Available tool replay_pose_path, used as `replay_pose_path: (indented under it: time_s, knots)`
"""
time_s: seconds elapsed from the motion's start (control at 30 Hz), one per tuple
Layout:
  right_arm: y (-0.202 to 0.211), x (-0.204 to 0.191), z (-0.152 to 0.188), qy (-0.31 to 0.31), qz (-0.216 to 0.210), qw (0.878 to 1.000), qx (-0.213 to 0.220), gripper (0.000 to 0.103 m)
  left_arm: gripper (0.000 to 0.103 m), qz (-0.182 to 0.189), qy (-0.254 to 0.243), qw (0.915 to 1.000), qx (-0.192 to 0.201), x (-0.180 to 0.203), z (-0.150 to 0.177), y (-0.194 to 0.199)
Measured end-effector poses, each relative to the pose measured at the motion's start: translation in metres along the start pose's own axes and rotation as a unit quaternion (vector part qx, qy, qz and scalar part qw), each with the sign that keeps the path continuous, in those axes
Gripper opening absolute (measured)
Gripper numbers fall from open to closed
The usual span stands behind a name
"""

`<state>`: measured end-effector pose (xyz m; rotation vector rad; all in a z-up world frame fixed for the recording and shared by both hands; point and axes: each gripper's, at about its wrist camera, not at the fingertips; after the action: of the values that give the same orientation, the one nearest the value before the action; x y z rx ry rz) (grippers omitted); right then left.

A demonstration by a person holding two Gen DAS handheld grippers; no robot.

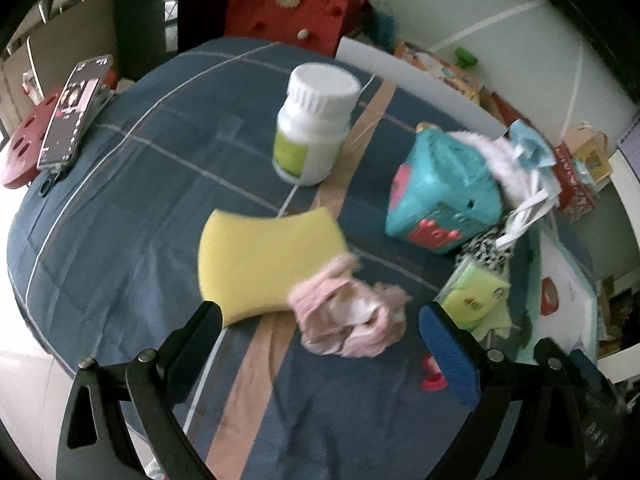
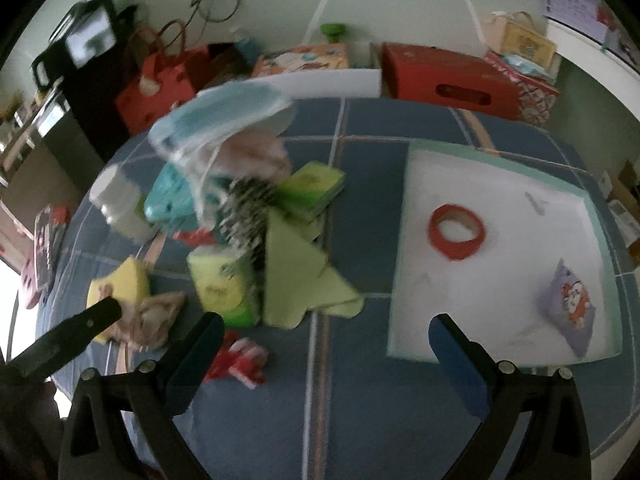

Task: Organize soft objects
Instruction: 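Move both open tools back to the pile of soft items, then grasp the pink fuzzy cloth with the left tool while the right tool grasps the red fuzzy toy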

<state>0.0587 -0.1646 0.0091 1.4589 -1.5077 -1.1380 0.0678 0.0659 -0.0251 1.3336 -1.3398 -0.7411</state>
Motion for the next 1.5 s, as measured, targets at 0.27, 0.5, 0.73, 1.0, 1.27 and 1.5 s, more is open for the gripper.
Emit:
replay_pose_path:
  time_s: [0.27, 0.5, 0.73, 1.0, 1.27, 1.5]
  knots:
    - [-0.019, -0.020, 0.018, 0.030, -0.012, 0.999, -0.040, 0.103, 0.099, 0.010, 0.013, 0.9992, -0.037, -0.005, 0.004, -0.009]
    - [-0.037, -0.024, 0.021, 0.034, 0.000, 0.997, -0.066, 0.103, 0.099, 0.014, 0.030, 0.9973, -0.065, -0.005, 0.005, -0.026]
    - [-0.046, -0.025, 0.022, 0.040, -0.007, 0.996, -0.078, 0.103, 0.099, 0.025, 0.034, 0.9971, -0.064, 0.000, 0.005, -0.031]
    - [-0.051, -0.040, 0.023, 0.070, -0.011, 0.994, -0.079, 0.103, 0.099, 0.030, 0.040, 0.9965, -0.068, 0.001, 0.001, -0.038]
    - [-0.060, -0.059, 0.031, 0.091, -0.019, 0.992, -0.087, 0.103, 0.098, 0.033, 0.031, 0.9971, -0.062, 0.006, -0.004, -0.043]
    - [-0.063, -0.061, 0.033, 0.094, -0.032, 0.991, -0.090, 0.103, 0.097, 0.032, 0.035, 0.9970, -0.062, 0.009, -0.012, -0.050]
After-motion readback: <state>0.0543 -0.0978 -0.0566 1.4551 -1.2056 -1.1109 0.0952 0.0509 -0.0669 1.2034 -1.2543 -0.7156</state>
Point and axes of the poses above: each gripper's, at about its wrist camera, not at the fingertips, and y roughly against the way its jaws point, x to its right, z to its underside, and after that the axes turned 11 degrees about -x, right-handed
